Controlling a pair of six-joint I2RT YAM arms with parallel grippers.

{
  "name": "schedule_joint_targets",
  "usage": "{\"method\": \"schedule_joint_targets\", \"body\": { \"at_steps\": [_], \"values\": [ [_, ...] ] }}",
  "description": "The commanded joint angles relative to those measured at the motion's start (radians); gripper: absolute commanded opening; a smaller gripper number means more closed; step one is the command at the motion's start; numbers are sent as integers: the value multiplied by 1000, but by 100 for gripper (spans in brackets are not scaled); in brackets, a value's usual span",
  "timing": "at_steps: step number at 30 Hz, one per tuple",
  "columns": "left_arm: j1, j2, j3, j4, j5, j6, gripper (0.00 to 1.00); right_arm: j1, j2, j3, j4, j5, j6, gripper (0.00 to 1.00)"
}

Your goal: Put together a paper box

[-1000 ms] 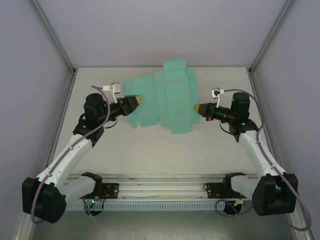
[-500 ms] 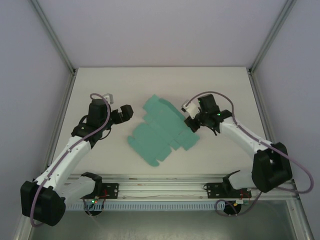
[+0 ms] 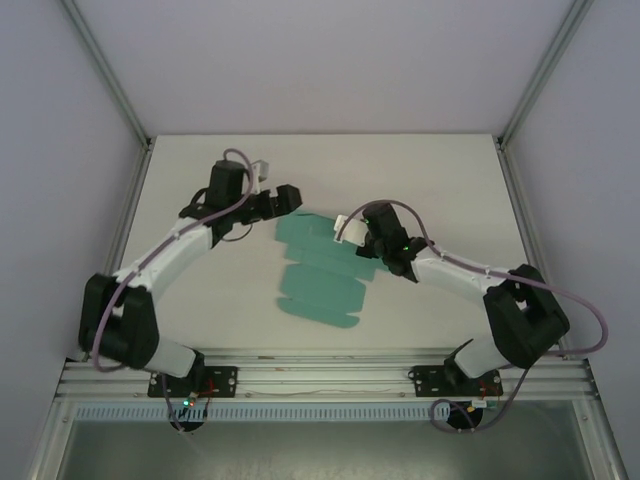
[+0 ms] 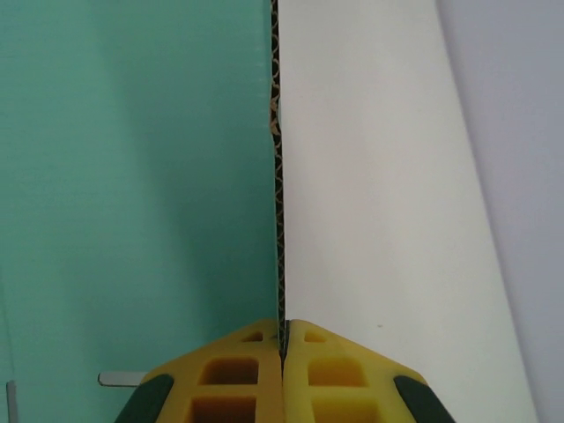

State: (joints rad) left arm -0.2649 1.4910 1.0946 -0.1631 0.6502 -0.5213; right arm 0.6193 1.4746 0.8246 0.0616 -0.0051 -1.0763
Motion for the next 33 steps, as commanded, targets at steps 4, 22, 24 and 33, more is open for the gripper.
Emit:
{"method": "schedule_joint_targets", "body": {
  "at_steps": [4, 22, 24, 33],
  "values": [
    [-47, 231, 274, -171, 80, 42, 72, 7, 49, 68, 19, 51, -8, 0],
    [-93, 342, 329, -232, 117, 5, 56, 24, 81, 78, 61, 63, -6, 0],
    [-100, 344, 305, -163, 126, -26, 55, 38, 78, 65, 77, 65, -17, 0],
    [-132, 304, 218, -64, -41, -118, 31, 74, 34, -5, 173, 84, -46, 0]
  ]
}}
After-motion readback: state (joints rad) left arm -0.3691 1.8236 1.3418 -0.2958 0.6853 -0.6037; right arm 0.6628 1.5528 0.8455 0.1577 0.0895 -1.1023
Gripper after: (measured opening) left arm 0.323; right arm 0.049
